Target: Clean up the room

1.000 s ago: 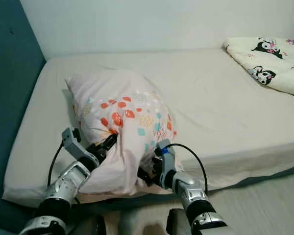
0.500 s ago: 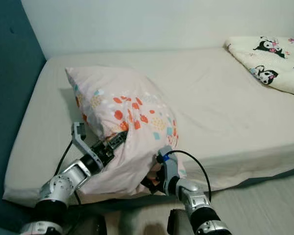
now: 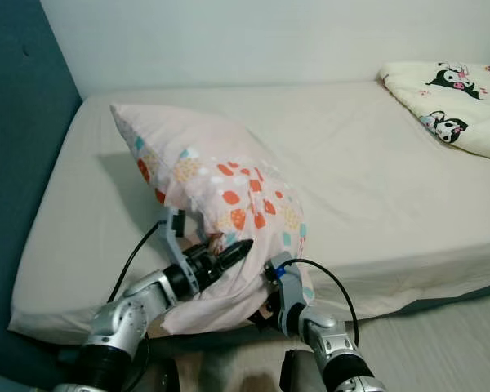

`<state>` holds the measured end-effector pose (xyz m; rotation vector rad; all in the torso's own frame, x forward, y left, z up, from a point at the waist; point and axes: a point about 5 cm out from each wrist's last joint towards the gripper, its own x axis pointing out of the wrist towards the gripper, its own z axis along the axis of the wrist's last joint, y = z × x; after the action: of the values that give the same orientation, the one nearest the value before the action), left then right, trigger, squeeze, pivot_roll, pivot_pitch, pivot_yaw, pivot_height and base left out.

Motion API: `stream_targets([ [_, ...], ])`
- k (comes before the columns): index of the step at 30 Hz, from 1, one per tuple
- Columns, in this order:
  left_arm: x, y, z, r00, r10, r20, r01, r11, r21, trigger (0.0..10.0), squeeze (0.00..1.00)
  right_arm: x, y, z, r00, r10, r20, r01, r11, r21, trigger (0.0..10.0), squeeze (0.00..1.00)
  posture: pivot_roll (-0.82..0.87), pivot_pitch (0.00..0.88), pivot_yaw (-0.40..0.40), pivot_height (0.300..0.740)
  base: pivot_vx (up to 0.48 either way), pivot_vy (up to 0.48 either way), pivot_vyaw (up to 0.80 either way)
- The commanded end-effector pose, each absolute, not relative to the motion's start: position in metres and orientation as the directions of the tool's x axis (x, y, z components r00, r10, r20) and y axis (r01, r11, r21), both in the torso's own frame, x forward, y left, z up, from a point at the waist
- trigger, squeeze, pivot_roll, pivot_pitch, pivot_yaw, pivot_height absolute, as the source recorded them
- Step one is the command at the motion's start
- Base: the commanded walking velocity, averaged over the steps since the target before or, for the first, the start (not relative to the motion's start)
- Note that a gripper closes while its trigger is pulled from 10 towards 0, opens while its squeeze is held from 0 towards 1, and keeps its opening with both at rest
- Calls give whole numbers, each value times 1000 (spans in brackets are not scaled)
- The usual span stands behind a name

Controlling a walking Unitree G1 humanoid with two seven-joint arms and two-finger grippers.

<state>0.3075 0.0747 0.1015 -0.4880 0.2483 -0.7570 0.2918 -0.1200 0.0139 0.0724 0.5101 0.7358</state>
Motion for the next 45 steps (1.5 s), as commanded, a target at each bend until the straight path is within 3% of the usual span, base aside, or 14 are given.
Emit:
stream_targets([
  [1,302,50,90,655,-741,-147,616,636,-464,10000,749,285,-104,9,571,696,-435,-660,704,261,10000,1000,64,133,-66,586,0,0,0],
  [2,305,50,84,666,-706,-241,599,698,-392,10000,114,286,-106,9,581,687,-436,-652,714,256,10000,1000,66,132,-65,586,0,0,0],
  [3,305,49,82,666,-698,-263,596,710,-373,10000,0,287,-106,9,585,684,-436,-649,717,254,10000,1000,66,132,-65,586,0,0,0],
  [5,306,49,82,674,-686,-276,585,723,-368,10000,0,287,-106,10,588,681,-436,-646,720,253,10000,1000,66,132,-64,586,0,0,0],
  [6,306,49,81,678,-680,-279,579,728,-367,9373,0,287,-107,10,590,679,-436,-644,722,252,10000,1000,66,132,-64,586,0,0,0],
  [8,309,52,82,706,-652,-276,533,746,-400,0,0,289,-107,10,597,674,-435,-639,727,250,10000,1000,66,129,-62,586,0,0,0],
  [16,313,56,88,747,-620,-240,490,757,-431,0,0,292,-110,13,628,650,-428,-614,752,241,10000,996,68,124,-62,586,0,0,0],
  [17,313,57,89,756,-605,-248,471,767,-436,0,0,293,-110,13,635,644,-427,-608,757,238,10000,702,68,124,-62,586,0,0,0],
  [20,313,58,88,762,-595,-254,457,773,-440,0,0,293,-110,13,640,639,-426,-604,762,236,10000,702,68,124,-62,586,0,0,0],
  [21,313,59,89,769,-586,-256,449,780,-436,0,0,294,-110,13,649,632,-423,-597,768,231,10000,78,68,122,-62,586,0,0,0],
  [22,313,59,89,769,-586,-256,449,780,-436,0,0,294,-110,13,649,632,-423,-597,768,231,10000,78,68,122,-62,586,0,0,0],
  [23,313,59,89,773,-581,-256,449,785,-427,0,0,294,-111,14,656,627,-421,-594,773,225,10000,0,68,122,-61,586,0,0,0],
  [38,322,75,101,853,-479,-209,449,876,-177,0,0,307,-117,29,809,499,-310,-464,867,184,10000,0,64,106,-56,586,0,0,0],
  [45,339,115,122,941,-312,-131,304,949,-78,0,0,318,-130,61,930,346,-128,-335,937,95,10000,0,53,77,-43,586,0,0,0],
])
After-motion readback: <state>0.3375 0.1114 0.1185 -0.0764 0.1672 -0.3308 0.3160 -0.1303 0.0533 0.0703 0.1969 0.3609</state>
